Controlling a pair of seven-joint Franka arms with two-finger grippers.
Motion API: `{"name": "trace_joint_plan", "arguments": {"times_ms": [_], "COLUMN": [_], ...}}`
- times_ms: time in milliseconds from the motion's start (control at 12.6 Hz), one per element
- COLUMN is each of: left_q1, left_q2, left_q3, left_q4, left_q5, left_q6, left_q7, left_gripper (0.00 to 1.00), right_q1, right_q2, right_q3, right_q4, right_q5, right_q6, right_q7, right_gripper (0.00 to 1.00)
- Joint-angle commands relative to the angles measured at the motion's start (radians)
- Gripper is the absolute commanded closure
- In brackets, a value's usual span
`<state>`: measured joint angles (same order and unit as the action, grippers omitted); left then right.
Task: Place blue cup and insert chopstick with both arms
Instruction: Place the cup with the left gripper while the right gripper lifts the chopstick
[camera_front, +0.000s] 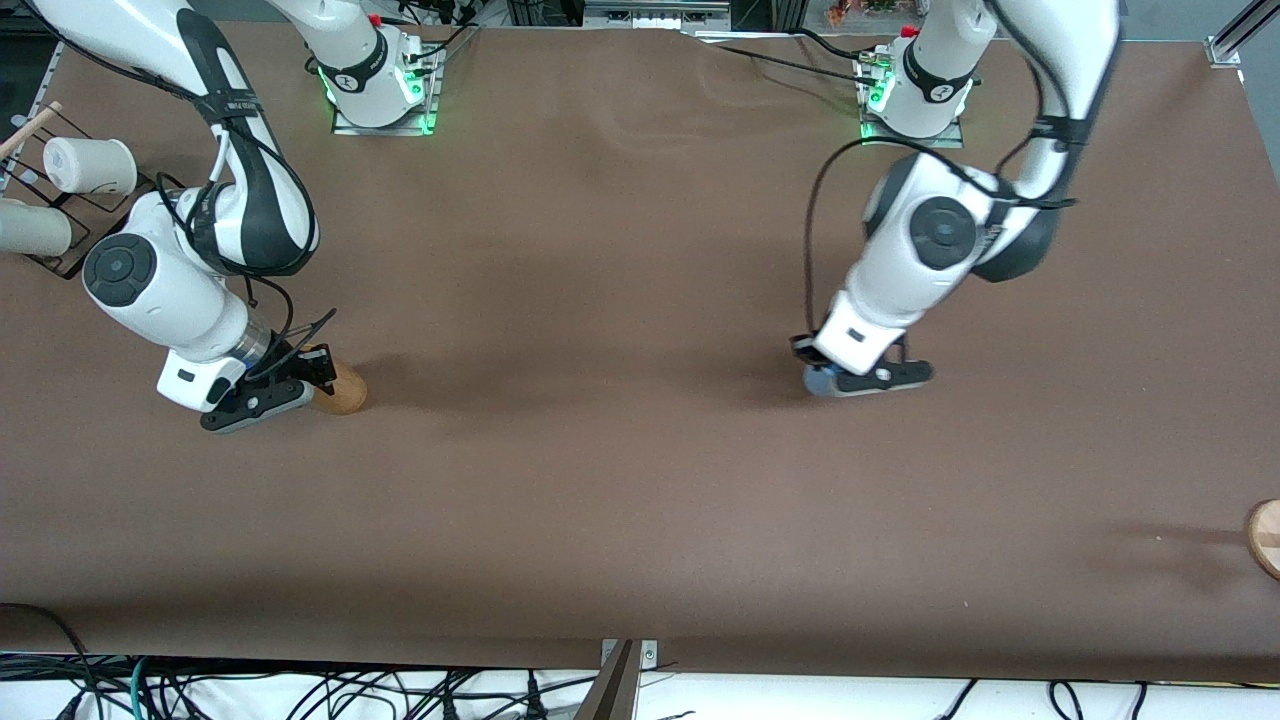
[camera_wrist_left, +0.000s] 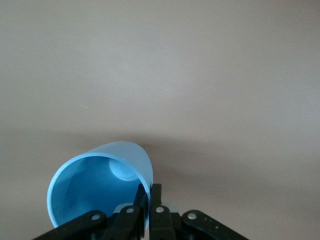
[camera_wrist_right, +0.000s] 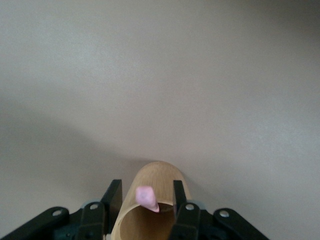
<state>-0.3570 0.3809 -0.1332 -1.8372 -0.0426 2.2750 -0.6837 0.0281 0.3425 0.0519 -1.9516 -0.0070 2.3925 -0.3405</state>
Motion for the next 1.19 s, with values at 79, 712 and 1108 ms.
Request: {"name": "trace_joint_plan", "arguments": {"times_ms": [79,712,1108], "left_q1": [-0.218,-0.316,-0.316], "left_q2": [0.224,0.366,0.365], "left_q3": [0.078,0.129,0.13], "left_q4": [0.313,0.464,0.466], "left_q5": [0.015,0.015,0.017], "left_q6": [-0.104,-0.13,-0.13], "left_q7": [-0.299,-0.459,-0.456], "left_gripper": [1.0,1.0,0.12], "right_q1": [-0.002,0.0,0.0], "right_q2": [-0.019,-0.034,-0.114], "right_q3": [-0.004,-0.003,0.014], "right_q4": [-0.018,0.023,0.186], "right_q5": [-0.005,-0.018,-0.005], "right_q6": [0.008,-0.002,-0.244], "right_q7": [-0.035,-0.035,-0.031], "right_gripper": [0.77,1.0,1.0]}}
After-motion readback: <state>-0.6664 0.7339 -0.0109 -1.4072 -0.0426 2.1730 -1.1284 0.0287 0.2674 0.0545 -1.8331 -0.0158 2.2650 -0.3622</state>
